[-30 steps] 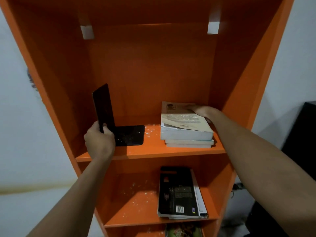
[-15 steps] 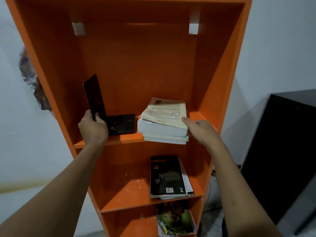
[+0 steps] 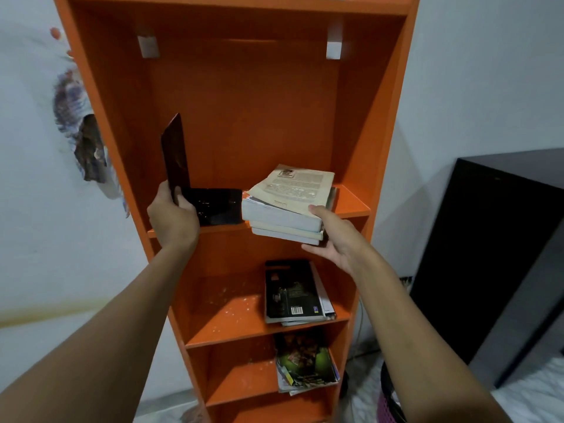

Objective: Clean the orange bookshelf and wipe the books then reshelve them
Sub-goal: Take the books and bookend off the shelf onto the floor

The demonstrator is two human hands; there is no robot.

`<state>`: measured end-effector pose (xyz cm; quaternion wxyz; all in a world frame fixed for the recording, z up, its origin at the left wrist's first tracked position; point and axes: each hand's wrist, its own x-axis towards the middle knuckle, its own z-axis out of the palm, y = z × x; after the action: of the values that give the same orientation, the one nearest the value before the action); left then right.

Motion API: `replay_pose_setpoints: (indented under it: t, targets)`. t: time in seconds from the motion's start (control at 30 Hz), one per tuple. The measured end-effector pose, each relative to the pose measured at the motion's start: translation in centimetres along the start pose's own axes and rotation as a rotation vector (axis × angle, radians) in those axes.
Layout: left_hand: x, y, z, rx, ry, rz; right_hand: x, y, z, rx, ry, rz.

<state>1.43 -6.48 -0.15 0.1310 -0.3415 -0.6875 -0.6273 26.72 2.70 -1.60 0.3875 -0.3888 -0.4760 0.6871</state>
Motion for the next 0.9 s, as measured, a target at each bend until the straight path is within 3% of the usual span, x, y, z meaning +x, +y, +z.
replay_pose_setpoints:
  t: [0.13,0.6,0.9]
  targets:
    - [-0.9,0.0,-0.6,-0.011,-0.012,0.011,0.0,-0.8,0.4,0.209,-0.066,0.105]
    - [-4.7,-0.7,-4.2,-0.058,-0.035,0.046,-1.5,0.5,1.8,0.247,0.014,0.051]
    - [-9.1,-2.8,-7.8,-0.111,-0.064,0.022,-6.5,6.9,0.6,0.309,-0.014,-0.050]
